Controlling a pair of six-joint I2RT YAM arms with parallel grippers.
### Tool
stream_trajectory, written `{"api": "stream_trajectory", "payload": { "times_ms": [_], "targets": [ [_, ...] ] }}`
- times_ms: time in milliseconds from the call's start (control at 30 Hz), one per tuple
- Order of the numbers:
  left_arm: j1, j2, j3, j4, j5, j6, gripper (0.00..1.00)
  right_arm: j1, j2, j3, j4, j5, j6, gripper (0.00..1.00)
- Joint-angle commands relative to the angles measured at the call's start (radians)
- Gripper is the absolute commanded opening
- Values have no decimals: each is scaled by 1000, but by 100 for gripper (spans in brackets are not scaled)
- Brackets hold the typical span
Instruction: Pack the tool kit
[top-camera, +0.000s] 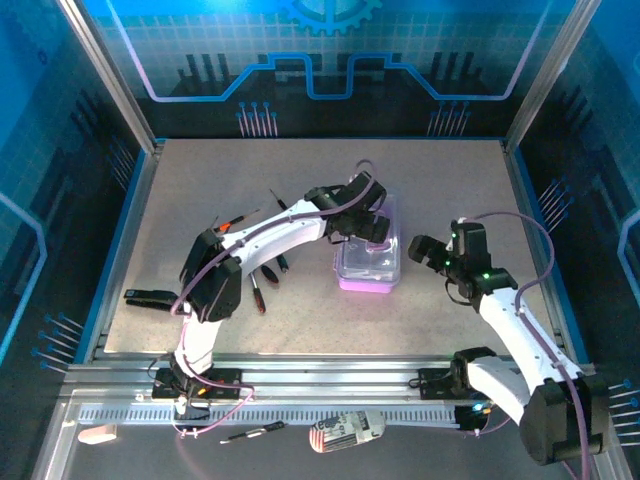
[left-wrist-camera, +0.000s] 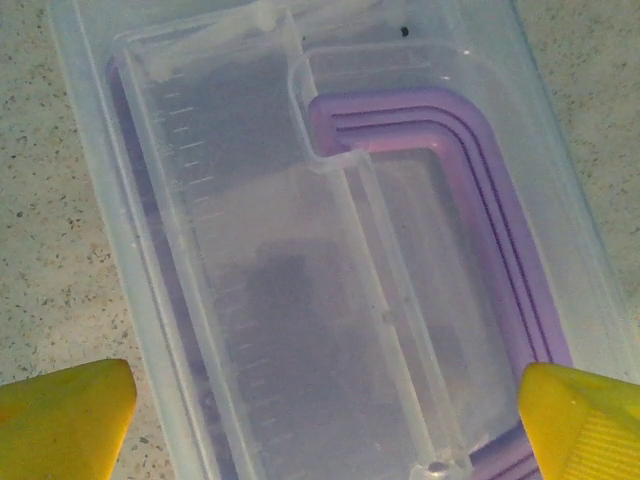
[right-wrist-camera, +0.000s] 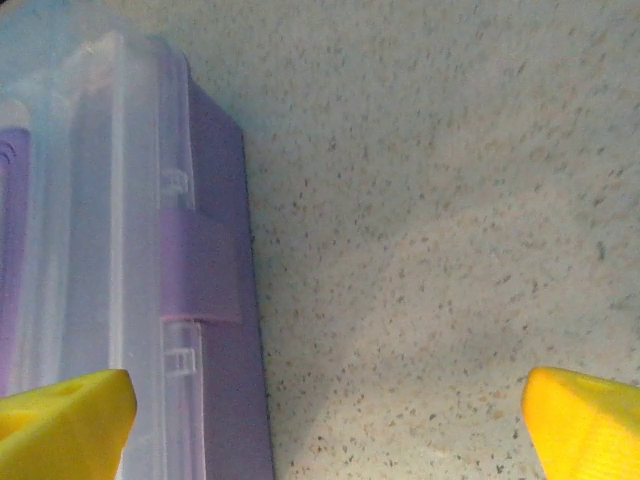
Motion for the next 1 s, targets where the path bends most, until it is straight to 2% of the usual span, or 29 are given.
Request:
{"api": "stream_trajectory", "payload": {
  "times_ms": [0, 133, 300, 500, 733, 967],
  "targets": [
    [4, 53, 60, -88, -17, 38, 94, -35, 30, -12, 71, -190, -45, 100],
    [34, 57, 30, -66, 24, 22, 89, -68, 79, -25, 128, -348, -50, 100],
    [86, 40, -39, -10, 172, 30, 74, -77, 129, -21, 195, -442, -40, 99],
    [110, -29, -140, 35, 231, 77, 69, -118, 175, -66, 369, -575, 43, 100],
    [139, -100, -246, 79, 253, 88, 71, -125, 244, -93, 543, -681, 100, 100],
    [150, -108, -286, 90, 260, 94, 72, -126, 369, -114, 791, -773, 245, 99]
  ]
}}
